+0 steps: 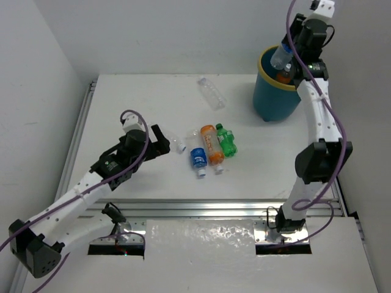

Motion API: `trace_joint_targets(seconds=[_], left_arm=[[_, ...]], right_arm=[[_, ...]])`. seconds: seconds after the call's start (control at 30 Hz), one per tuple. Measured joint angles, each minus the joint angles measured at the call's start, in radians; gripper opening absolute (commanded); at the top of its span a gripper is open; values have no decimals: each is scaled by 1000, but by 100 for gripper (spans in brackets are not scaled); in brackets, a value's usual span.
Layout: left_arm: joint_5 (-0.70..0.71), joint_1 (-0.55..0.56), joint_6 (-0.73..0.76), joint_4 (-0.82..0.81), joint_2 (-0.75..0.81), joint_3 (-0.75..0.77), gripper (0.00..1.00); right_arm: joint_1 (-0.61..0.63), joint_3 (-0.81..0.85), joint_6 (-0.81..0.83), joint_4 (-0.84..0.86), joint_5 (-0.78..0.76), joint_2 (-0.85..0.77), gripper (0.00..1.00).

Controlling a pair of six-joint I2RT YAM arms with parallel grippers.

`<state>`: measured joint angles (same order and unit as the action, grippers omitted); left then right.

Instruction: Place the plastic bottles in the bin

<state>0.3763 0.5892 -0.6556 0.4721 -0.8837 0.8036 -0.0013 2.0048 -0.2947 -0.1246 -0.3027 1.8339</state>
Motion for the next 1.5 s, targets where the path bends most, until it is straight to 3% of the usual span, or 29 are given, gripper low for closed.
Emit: trace_joint_targets(seconds=[0.03,0.07,0.23,0.5,0.83,0.93,0.97,1.0,1.07,1.17,1.37,1.5], left_arm=[[12,0,-14,9,-22,-1,100],[26,0,-34,17,-53,-1,100],[108,0,-138,88,-221,58,100],[237,-38,-301,114,-518,300,100],[258,-146,-415,259,-1084,695,99],[234,-162,-420,247,-1157,669,86],[224,-165,-421,241,-1164,647,62],[211,-170,-426,232,-1168,619,49],[204,-178,-423,196,-1153,585,27],[185,-193,-408,137,-1062,474,9],[140,-124,-178,-28,-721,161,10],[-84,-18,16,-314,-344,-46,16]], right_arm=[[-2,4,20,5,-10,24,86],[-2,13,39,7,-16,56,99],[-1,32,116,-26,-34,146,99],[18,111,43,-203,34,61,99],[180,-553,-123,-285,278,-540,99],[237,-637,-137,-287,319,-579,99],[254,-652,-139,-289,336,-579,99],[269,-665,-141,-288,354,-579,99],[296,-695,-144,-290,397,-579,99],[319,-743,-153,-271,468,-581,99],[339,-897,-262,-109,726,-567,99],[396,-937,-351,13,811,-505,99]])
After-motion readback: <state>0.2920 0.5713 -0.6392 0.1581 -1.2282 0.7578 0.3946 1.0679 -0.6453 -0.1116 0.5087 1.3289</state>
